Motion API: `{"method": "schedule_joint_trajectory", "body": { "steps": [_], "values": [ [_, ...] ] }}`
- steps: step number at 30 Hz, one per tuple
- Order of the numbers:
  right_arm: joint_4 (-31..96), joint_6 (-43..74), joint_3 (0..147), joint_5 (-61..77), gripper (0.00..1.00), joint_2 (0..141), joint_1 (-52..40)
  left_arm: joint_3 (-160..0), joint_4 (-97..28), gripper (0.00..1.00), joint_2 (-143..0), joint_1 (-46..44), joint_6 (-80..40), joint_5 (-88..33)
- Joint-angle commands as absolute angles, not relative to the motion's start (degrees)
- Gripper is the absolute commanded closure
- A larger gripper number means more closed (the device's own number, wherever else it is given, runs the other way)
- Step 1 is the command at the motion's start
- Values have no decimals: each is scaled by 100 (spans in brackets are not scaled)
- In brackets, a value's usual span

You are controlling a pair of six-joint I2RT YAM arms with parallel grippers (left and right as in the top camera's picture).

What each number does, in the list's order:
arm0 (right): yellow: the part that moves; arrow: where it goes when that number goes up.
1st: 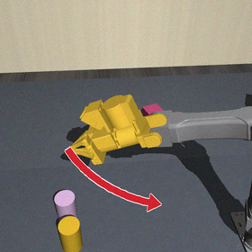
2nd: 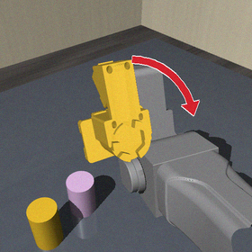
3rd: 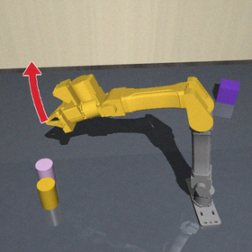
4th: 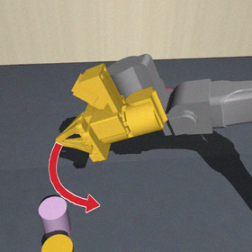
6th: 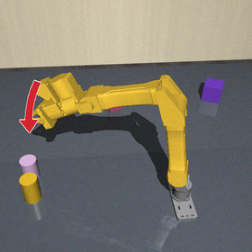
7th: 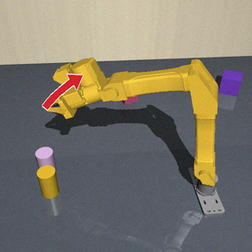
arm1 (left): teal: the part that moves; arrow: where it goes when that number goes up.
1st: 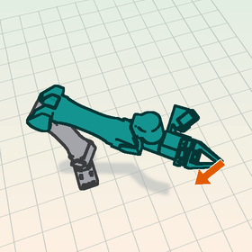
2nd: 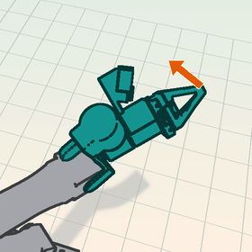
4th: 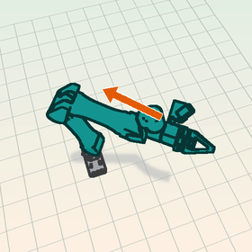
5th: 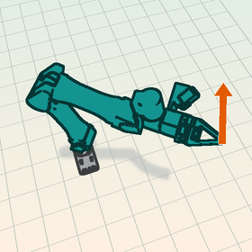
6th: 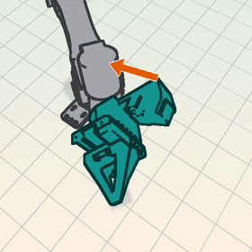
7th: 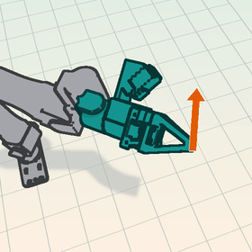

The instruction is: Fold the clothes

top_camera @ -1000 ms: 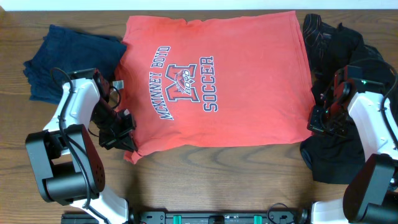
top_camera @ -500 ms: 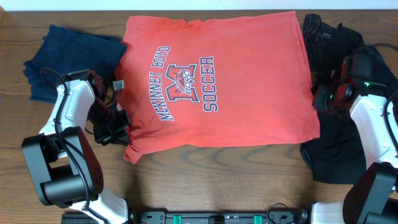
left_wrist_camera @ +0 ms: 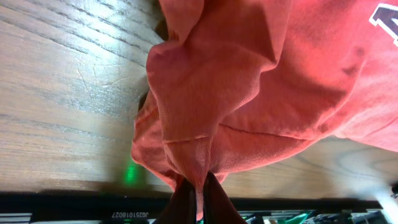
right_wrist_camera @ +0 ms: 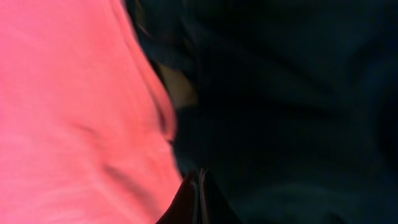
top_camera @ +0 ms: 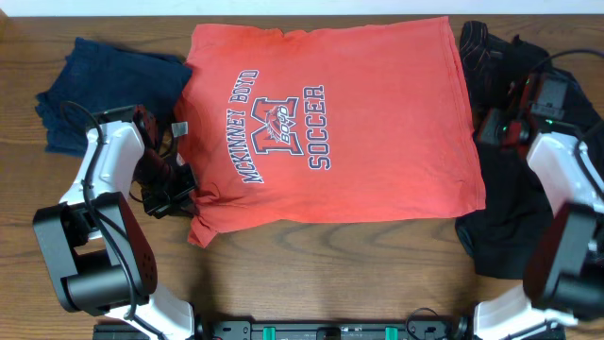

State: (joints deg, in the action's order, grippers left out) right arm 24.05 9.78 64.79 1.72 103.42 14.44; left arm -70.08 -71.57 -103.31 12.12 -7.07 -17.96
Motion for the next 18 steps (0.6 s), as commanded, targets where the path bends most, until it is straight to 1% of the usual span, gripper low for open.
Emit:
{"method": "schedule_joint_trajectory", "body": {
  "steps": [1,5,8,11,13,18],
  "values": [
    [2272,764,6490,126,99,10844,1702,-7039,-7137,94,-10210,1229,-742,-1732],
    [1953,707,6493,75,99,11312,2086,-7039,-7094,94,-10210,1229,-742,-1732],
    [1962,788,6490,-657,99,11531,2502,-7039,-7081,94,-10210,1229,-742,-1732],
    [2056,1229,6495,-1402,99,11542,3076,-7039,-7078,94,-10210,1229,-742,-1732],
    [2051,1468,6517,-1135,99,11504,3494,-7039,-7076,94,-10210,1229,-742,-1732],
    [2051,1249,6755,937,98,11378,4156,-7039,-7076,94,-10210,1229,-742,-1743]
  ]
}}
